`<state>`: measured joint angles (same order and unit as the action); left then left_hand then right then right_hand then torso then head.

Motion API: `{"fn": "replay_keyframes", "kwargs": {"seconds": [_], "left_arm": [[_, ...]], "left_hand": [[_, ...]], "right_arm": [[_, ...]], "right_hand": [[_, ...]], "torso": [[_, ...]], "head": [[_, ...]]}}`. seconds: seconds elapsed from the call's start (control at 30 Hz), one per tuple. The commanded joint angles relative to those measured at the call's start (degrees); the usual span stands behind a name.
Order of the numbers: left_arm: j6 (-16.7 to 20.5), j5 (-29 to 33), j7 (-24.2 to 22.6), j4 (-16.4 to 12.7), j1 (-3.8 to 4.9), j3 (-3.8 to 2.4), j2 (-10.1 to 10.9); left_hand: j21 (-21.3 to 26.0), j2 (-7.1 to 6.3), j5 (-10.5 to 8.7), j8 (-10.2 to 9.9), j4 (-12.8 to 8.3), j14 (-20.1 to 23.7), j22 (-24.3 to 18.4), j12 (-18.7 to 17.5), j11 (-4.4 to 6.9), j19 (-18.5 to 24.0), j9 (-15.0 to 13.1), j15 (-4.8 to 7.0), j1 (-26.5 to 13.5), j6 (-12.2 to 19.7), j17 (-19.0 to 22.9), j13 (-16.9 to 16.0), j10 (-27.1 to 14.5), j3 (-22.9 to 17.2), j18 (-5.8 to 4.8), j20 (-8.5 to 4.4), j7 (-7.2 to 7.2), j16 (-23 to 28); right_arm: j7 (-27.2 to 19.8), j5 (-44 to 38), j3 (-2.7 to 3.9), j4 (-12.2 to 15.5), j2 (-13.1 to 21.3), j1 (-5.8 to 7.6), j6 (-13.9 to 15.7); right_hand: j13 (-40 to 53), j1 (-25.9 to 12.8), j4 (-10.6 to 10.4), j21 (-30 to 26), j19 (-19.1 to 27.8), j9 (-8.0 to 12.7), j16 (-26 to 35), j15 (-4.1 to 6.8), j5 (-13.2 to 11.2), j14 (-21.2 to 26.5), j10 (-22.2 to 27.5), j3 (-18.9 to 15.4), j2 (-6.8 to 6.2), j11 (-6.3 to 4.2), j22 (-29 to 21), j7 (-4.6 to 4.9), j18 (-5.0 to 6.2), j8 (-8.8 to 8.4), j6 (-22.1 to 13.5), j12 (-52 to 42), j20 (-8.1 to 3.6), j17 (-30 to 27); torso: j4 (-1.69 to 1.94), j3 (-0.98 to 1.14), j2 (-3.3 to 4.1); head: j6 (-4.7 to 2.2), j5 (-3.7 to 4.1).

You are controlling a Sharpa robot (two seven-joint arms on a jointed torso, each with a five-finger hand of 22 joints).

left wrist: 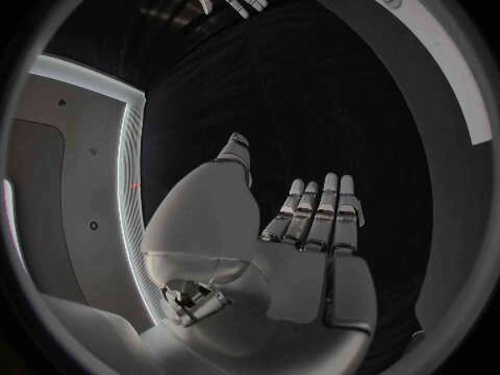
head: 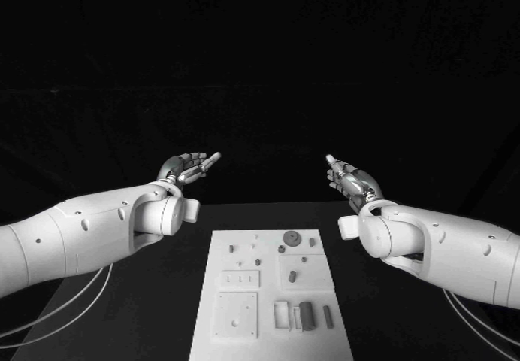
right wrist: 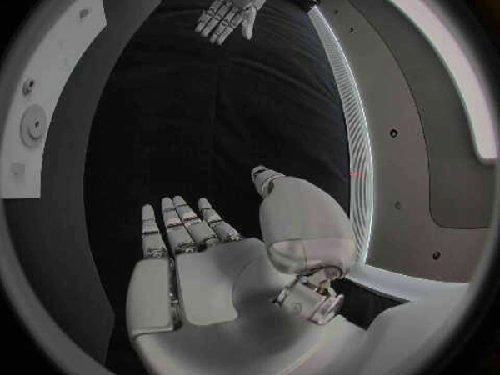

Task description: Assemble the parts on the task board

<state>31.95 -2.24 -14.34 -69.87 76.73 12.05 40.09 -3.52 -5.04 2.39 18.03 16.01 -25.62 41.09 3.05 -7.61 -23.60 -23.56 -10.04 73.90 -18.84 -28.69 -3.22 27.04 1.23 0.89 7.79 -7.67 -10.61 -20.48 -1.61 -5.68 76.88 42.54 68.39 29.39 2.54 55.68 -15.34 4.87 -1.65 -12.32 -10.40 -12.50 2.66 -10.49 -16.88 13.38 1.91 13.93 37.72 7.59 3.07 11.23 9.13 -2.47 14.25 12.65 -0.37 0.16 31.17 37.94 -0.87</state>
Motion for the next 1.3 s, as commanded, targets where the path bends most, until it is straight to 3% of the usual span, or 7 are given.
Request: {"fn": "replay_keyframes", "kwargs": {"seconds": [0.03,0.2,0.47,0.5,0.8,1.17,1.3], "left_arm": [[-8.09,-2.63,7.79,1.98,1.49,0.91,-0.64],[-9.10,-2.88,8.91,3.08,2.39,1.55,-0.91],[-9.10,-2.88,8.91,3.08,2.39,1.55,-0.91],[-12.56,-5.57,7.79,1.81,1.16,1.56,0.70],[-16.58,-9.27,6.55,-0.93,1.21,1.56,3.00],[-17.35,-9.37,5.48,-4.97,1.57,1.55,4.76],[-17.03,-9.10,5.21,-6.95,2.15,1.55,5.48]], "left_hand": [[-0.74,0.00,0.43,1.16,0.81,-1.95,3.65,0.57,-0.85,-2.62,-1.32,-0.47,2.56,-1.46,-1.21,-0.36,2.67,-0.42,-0.89,0.00,-0.72,-1.02],[-2.04,0.99,0.44,2.66,0.75,-4.92,6.35,2.27,-2.35,-6.94,-2.63,-0.81,2.06,-3.90,-1.78,-1.35,10.03,-0.20,-0.42,-1.18,-2.00,-2.74],[-4.59,3.20,0.50,5.79,0.60,-14.34,6.19,6.22,-3.39,-15.65,-3.45,-0.60,7.34,-12.13,-2.95,-2.78,19.58,-0.95,2.05,-3.01,-4.16,-7.16],[-5.06,3.24,0.53,6.24,0.65,-15.98,6.14,6.88,-3.39,-17.24,-3.51,-0.40,8.51,-13.61,-3.16,-3.01,21.21,-1.58,2.63,-3.16,-4.52,-7.86],[-6.96,1.98,0.44,7.73,-1.30,-25.33,5.11,10.15,-1.38,-26.37,-2.69,2.69,21.60,-22.07,-4.85,-4.24,31.27,-7.39,4.31,-4.77,-3.86,-11.41],[-7.20,-1.17,0.41,6.67,0.76,-29.07,4.39,9.45,-0.24,-30.66,-0.92,3.41,15.86,-24.80,-6.11,-4.23,35.20,-4.31,4.06,-6.27,-3.33,-11.79],[-6.99,-1.40,0.41,6.39,0.77,-28.96,4.32,9.05,-0.28,-30.62,-0.65,3.37,14.80,-24.81,-6.26,-4.18,35.21,-3.69,3.88,-6.43,-3.35,-11.49]], "right_arm": [[7.01,-3.37,-0.88,-2.74,-0.50,1.57,-14.16],[10.47,-4.53,-2.33,-6.23,-1.08,3.76,-20.62],[12.36,-5.16,-3.13,-8.15,-1.40,4.95,-24.16],[12.15,-42.54,-3.12,-14.06,-3.85,4.16,-16.19],[11.94,-56.00,-3.11,-15.14,-5.73,3.72,-11.75],[15.52,-72.55,-3.08,-12.56,-5.63,3.74,-14.17],[17.13,-76.92,-3.08,-12.39,-6.30,3.73,-14.21]], "right_hand": [[1.42,10.06,3.02,3.18,-2.48,-4.76,-5.43,-0.91,0.44,-6.45,-9.67,-0.92,-1.10,0.91,15.25,7.77,1.97,5.27,5.36,-2.59,0.92,5.14],[2.71,15.96,6.53,7.90,-11.28,-9.33,-10.72,-0.52,1.44,-15.46,-20.90,-1.14,-2.41,0.37,37.09,7.21,5.01,11.46,14.59,-5.78,0.56,8.79],[3.17,19.53,12.28,7.47,-19.14,-9.02,-13.07,0.05,7.49,-24.86,-31.10,-0.27,-4.58,-0.84,34.46,6.63,8.23,12.89,22.81,-8.03,0.94,9.03],[3.44,19.32,13.24,7.83,-21.39,-8.87,-13.63,0.76,7.92,-26.90,-33.04,0.03,-4.82,-1.57,34.14,6.33,9.05,12.89,24.06,-8.41,0.98,9.28],[6.37,13.57,22.85,8.44,-33.16,-9.08,-15.21,4.34,13.86,-37.55,-44.20,5.18,-6.31,-5.43,31.79,4.85,11.93,12.54,32.21,-9.19,0.75,12.24],[20.01,7.62,30.63,17.19,-51.40,-10.34,-27.28,11.73,12.88,-54.50,-59.85,9.41,-6.70,-11.09,34.78,1.72,11.93,11.25,35.15,-21.55,-4.89,24.21],[36.50,6.55,31.78,22.84,-57.44,-10.94,-40.22,14.94,12.72,-55.48,-55.63,9.87,-6.78,-11.82,38.59,1.04,11.93,9.63,36.23,-39.50,-8.19,35.19]], "torso": [[-0.01,0.00,0.00],[-0.01,0.00,0.00],[-0.01,0.00,0.00],[0.00,-0.01,-0.08],[-0.31,0.01,0.28],[-0.14,0.42,2.18],[0.33,0.47,2.94]], "head": [[0.01,-0.01],[0.01,-0.01],[0.01,-0.01],[1.80,-0.42],[1.38,-0.68],[0.70,-0.34],[0.69,-0.08]]}}
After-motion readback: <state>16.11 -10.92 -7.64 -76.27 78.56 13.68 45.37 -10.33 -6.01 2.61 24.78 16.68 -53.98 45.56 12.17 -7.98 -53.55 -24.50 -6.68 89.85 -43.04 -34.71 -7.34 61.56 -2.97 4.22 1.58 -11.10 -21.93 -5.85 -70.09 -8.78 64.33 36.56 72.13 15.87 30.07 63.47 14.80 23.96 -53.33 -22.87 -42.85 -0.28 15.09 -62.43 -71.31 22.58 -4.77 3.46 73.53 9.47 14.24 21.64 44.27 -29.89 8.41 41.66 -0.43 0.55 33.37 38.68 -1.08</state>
